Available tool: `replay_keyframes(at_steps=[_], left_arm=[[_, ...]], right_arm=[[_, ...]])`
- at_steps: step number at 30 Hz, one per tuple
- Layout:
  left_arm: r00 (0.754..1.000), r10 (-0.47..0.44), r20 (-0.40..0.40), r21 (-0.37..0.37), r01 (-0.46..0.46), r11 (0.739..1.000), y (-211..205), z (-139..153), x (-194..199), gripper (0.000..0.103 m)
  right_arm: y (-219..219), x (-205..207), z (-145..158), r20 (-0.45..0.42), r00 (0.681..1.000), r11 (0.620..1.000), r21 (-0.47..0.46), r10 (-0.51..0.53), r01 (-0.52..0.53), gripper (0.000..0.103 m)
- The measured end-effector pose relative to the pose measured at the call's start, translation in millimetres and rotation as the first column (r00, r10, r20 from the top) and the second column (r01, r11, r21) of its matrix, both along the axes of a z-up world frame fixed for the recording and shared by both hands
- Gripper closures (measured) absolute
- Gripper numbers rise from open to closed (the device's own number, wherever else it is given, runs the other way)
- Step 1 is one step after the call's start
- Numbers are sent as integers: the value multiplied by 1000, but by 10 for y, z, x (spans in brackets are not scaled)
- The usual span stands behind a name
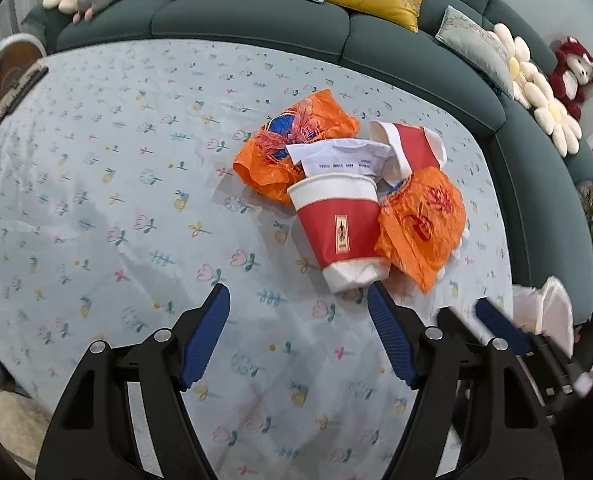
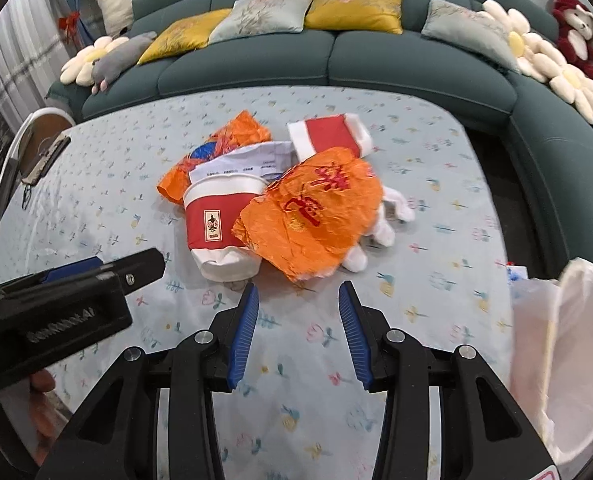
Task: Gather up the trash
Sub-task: 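Grasp the red-white paper cup with the left gripper while the right grasps an orange bag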
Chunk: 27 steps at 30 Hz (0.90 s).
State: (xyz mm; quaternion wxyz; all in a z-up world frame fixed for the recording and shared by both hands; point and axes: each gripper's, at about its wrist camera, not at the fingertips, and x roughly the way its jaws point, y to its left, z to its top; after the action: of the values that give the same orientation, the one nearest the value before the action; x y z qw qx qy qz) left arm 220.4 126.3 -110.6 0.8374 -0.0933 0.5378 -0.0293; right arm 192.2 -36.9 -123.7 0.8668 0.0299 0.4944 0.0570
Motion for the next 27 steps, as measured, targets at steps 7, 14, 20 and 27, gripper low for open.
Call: replay_keyframes(at_steps=[7,14,20,27], left_arm=[[999,9,-36,-51,-10,999,-27,-146,248,35],[998,4,-63,-55,-8,998,-138,-310,443,36],[997,-30,-72,-41,27,999,-233,-406,525,71],[997,-65,-32,5,65,998,-373,-323,464,79]], right_arm=[[86,282,-216,-21,1000,1000,-19,21,-21,64],[60,444,-334,-32,999,999,-3,36,-37,88],[-37,382,-238,11,1000,1000,1,26,-26,95],[-283,301,61,67,997,998,33,-47,44,97]])
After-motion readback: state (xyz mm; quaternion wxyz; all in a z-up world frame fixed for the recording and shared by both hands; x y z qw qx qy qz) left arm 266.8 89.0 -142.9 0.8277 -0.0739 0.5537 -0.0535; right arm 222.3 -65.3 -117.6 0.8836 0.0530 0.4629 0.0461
